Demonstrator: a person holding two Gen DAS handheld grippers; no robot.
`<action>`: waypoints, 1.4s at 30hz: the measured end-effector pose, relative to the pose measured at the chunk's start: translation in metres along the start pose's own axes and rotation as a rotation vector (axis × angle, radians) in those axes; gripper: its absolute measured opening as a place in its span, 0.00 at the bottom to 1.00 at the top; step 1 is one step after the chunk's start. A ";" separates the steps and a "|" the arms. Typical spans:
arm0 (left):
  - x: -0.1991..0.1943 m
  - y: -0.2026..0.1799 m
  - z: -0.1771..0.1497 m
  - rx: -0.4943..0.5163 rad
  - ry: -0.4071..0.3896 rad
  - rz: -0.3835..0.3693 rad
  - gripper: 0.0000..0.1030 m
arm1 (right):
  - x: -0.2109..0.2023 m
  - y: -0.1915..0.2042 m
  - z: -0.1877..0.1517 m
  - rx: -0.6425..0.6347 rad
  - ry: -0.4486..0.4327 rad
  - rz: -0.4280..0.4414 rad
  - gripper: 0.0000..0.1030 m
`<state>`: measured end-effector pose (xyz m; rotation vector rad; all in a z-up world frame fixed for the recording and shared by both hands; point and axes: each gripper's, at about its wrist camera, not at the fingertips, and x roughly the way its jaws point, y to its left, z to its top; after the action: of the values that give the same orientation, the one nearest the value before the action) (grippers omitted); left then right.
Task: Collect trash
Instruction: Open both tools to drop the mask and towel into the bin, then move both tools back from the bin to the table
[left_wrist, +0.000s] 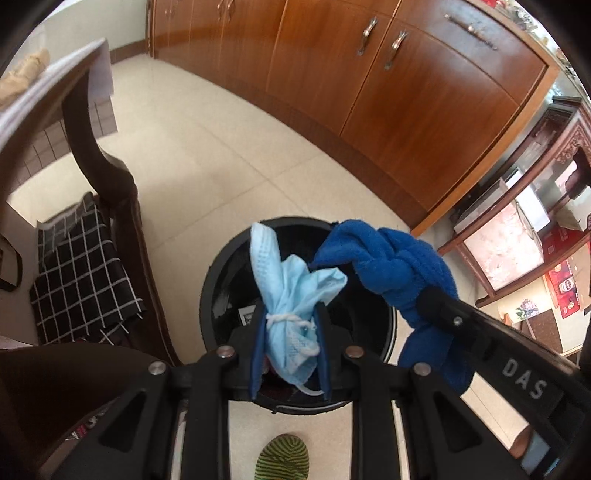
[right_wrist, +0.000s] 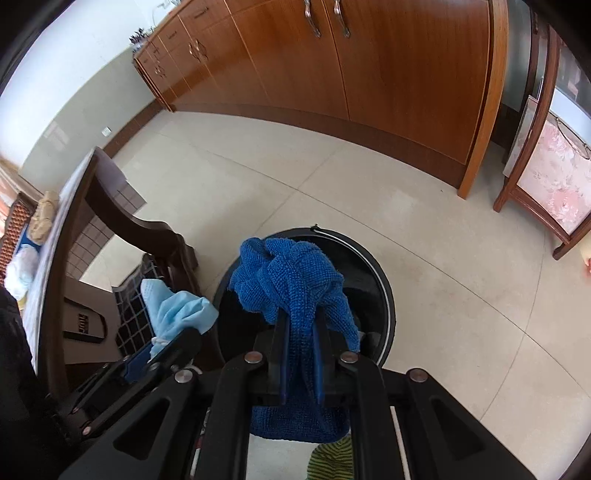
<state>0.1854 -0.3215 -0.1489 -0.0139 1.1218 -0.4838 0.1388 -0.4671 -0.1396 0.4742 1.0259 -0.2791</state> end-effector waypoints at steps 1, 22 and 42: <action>0.002 0.002 0.000 -0.003 0.007 -0.001 0.24 | 0.004 -0.001 0.001 0.011 0.008 -0.004 0.11; -0.014 -0.005 0.015 0.031 -0.058 0.003 0.47 | -0.011 -0.014 0.014 0.135 -0.054 -0.011 0.37; -0.137 0.025 0.019 0.070 -0.313 0.059 0.47 | -0.083 0.041 0.009 -0.005 -0.310 0.023 0.61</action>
<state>0.1639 -0.2516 -0.0290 0.0050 0.7962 -0.4501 0.1222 -0.4364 -0.0535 0.4231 0.7181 -0.3185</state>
